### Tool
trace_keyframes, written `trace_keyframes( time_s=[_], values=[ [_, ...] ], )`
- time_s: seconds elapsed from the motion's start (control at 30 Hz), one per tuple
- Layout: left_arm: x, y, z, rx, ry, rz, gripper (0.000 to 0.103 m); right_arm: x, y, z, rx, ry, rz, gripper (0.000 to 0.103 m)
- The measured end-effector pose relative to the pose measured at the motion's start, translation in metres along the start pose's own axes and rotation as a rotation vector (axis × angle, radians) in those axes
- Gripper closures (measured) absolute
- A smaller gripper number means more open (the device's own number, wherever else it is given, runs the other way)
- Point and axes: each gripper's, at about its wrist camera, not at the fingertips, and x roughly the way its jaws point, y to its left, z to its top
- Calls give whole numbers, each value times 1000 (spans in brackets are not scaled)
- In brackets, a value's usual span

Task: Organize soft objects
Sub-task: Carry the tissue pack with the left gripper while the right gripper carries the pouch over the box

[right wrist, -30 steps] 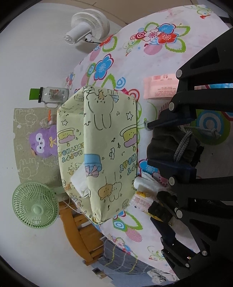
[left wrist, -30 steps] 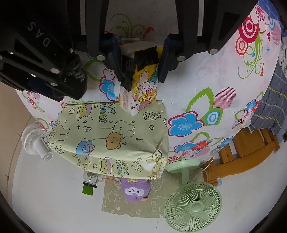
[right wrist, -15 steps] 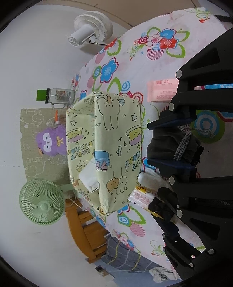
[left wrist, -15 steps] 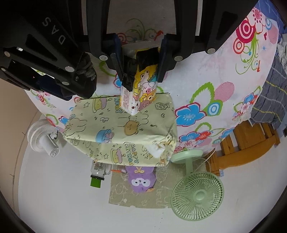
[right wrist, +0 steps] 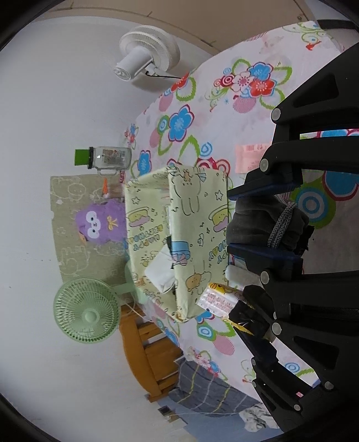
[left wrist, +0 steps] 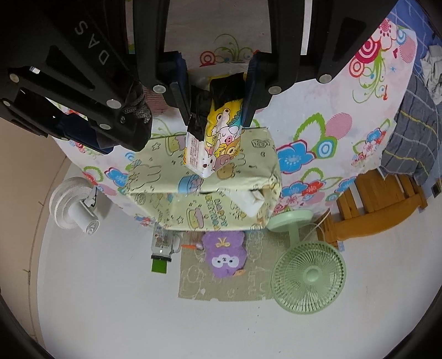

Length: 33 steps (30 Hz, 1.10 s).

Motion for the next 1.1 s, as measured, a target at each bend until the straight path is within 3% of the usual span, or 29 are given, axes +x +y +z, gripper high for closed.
trace_keyframes(
  time_s=[0.7, 1.1],
  values=[
    [-53, -15, 36, 20, -106, 13, 69, -63, -4, 33, 2, -115, 2, 68],
    [-63, -16, 60, 22, -141, 9, 69, -75, -6, 58, 6, -145, 7, 68]
  ],
)
